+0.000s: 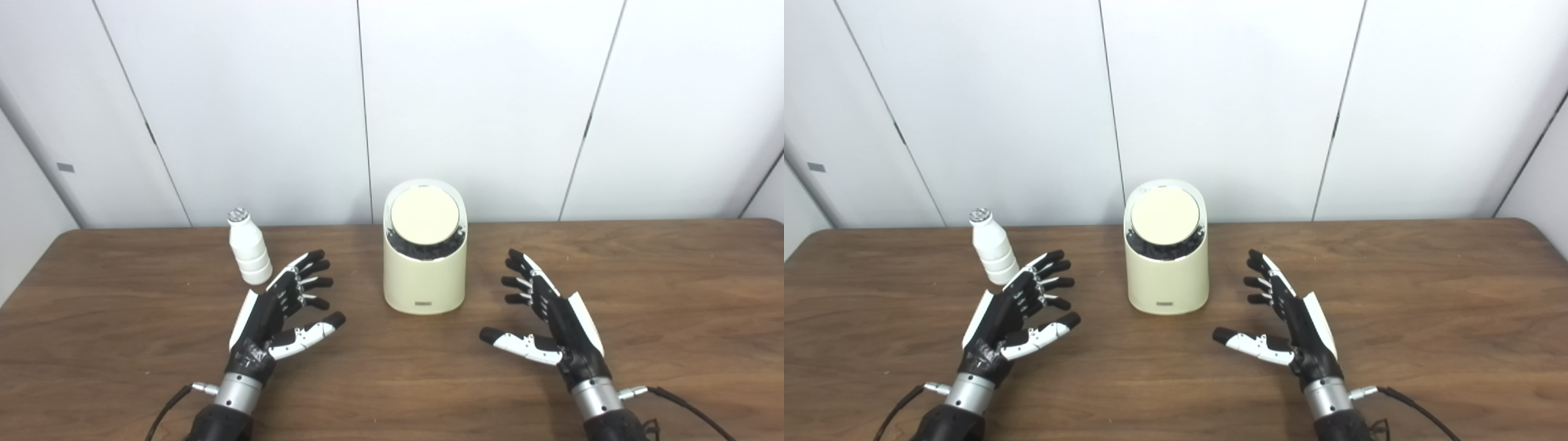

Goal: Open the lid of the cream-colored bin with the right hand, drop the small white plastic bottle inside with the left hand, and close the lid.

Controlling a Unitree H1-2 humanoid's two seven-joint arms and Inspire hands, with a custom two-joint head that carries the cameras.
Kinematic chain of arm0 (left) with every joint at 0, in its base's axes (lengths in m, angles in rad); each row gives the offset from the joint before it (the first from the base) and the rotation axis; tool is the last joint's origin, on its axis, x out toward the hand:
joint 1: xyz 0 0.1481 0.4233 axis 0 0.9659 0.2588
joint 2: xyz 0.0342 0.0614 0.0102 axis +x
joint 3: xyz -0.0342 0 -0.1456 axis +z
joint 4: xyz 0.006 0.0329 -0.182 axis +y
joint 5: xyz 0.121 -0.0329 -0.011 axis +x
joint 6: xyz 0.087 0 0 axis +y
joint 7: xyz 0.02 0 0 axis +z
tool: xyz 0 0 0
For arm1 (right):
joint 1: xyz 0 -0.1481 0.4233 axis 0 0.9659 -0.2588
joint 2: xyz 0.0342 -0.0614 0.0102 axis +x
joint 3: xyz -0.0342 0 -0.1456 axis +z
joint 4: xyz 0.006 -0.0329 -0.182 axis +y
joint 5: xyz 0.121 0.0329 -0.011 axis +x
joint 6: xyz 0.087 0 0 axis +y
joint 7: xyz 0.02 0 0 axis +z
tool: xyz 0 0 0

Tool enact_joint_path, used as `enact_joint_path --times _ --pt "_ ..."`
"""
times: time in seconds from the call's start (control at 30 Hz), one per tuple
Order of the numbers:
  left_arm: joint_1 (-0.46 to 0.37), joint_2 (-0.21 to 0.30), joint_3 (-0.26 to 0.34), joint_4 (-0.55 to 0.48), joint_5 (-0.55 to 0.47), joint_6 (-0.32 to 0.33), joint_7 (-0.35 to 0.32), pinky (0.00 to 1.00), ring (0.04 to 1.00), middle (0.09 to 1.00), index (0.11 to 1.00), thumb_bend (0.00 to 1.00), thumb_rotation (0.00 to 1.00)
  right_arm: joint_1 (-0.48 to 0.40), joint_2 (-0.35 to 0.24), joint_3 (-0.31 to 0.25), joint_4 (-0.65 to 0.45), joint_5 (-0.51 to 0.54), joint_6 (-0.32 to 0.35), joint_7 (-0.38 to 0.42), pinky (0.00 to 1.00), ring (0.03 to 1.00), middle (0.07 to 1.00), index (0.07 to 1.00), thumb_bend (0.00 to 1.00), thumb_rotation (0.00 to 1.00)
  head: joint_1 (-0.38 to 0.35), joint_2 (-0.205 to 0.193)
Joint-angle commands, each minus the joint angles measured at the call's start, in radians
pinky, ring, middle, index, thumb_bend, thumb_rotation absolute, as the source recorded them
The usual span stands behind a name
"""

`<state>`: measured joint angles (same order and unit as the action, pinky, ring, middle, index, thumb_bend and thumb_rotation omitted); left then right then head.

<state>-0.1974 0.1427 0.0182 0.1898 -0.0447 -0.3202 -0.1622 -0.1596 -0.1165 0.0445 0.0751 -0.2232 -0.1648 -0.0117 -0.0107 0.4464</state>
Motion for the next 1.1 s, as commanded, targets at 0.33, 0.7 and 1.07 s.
enact_joint_path --times 0.33,0.7,1.07 --pt "-0.033 0.002 0.001 0.006 0.002 -0.049 0.008 0.59 0.760 0.835 0.880 0.66 0.12 -0.036 -0.002 -0.004 -0.027 0.004 -0.037 -0.010 0.72 0.825 0.898 0.912 0.82 0.41 -0.001 0.002" --pt "-0.041 0.009 0.005 0.009 -0.017 -0.050 -0.003 0.59 0.764 0.845 0.873 0.65 0.08 -0.088 0.007 -0.009 -0.069 0.009 0.037 0.000 0.73 0.832 0.908 0.922 0.77 0.52 -0.002 -0.007" --pt "-0.034 0.006 -0.002 0.009 0.009 -0.048 0.007 0.59 0.756 0.839 0.872 0.66 0.09 -0.251 -0.004 -0.002 -0.103 -0.035 0.176 0.001 0.67 0.840 0.894 0.916 0.79 0.50 0.005 -0.018"
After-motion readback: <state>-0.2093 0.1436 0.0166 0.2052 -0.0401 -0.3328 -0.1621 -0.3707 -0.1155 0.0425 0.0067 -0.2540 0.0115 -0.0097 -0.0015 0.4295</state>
